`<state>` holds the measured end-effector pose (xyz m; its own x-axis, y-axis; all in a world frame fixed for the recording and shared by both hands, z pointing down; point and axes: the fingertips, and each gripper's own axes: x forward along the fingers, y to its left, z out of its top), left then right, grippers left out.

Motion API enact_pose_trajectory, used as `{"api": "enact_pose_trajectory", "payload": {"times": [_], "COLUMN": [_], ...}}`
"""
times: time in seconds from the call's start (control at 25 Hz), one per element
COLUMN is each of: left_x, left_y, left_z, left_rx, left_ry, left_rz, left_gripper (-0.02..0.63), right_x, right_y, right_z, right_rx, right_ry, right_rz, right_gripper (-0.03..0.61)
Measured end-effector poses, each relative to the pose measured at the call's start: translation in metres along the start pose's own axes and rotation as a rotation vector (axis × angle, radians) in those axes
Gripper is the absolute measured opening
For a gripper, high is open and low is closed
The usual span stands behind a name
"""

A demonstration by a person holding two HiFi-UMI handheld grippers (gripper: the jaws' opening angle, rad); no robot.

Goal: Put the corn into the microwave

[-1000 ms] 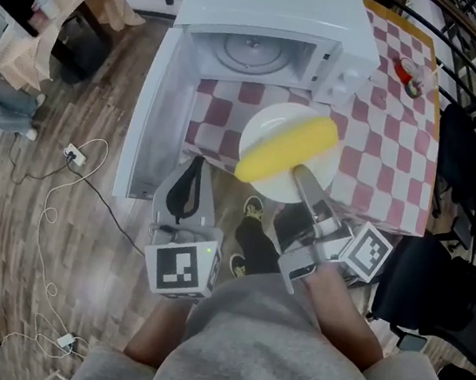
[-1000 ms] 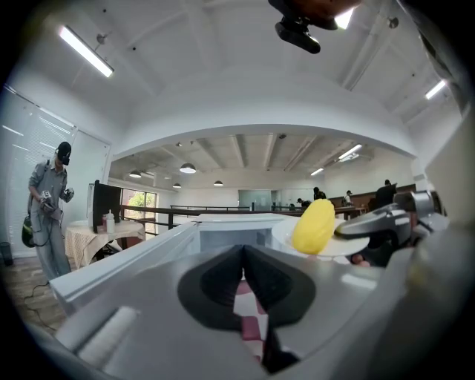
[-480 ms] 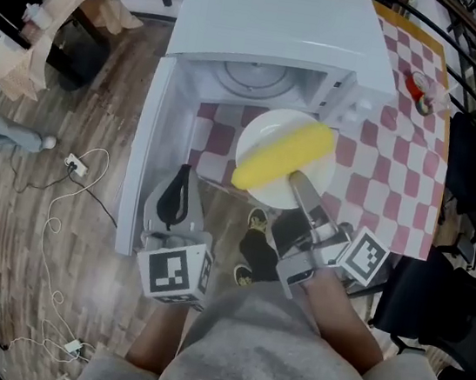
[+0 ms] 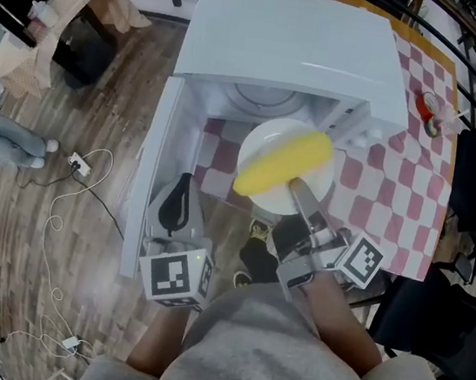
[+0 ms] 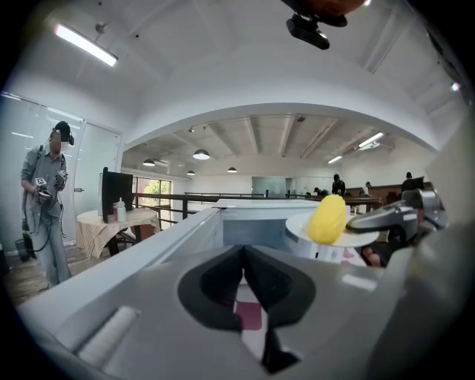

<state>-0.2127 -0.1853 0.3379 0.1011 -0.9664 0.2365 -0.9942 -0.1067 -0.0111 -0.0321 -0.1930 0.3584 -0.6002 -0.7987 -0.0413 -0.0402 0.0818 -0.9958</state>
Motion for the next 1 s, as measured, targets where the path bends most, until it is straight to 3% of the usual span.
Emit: {"api": "enact_pose_trajectory", "payload": {"times": [1.0], "left_x": [0.080], "left_y": [-0.023], "left_z": [0.026], "left_rx": [0.058], "left_ry": [-0.006], "left_rz": [-0.009], "left_gripper": [0.011], "right_x": [0.052], "right_y": [-0.053], "right_z": [0.046], "right_rx": [0.014], "right_ry": [0.054], "right_rz": [-0.043], "right_gripper": [0.029]}}
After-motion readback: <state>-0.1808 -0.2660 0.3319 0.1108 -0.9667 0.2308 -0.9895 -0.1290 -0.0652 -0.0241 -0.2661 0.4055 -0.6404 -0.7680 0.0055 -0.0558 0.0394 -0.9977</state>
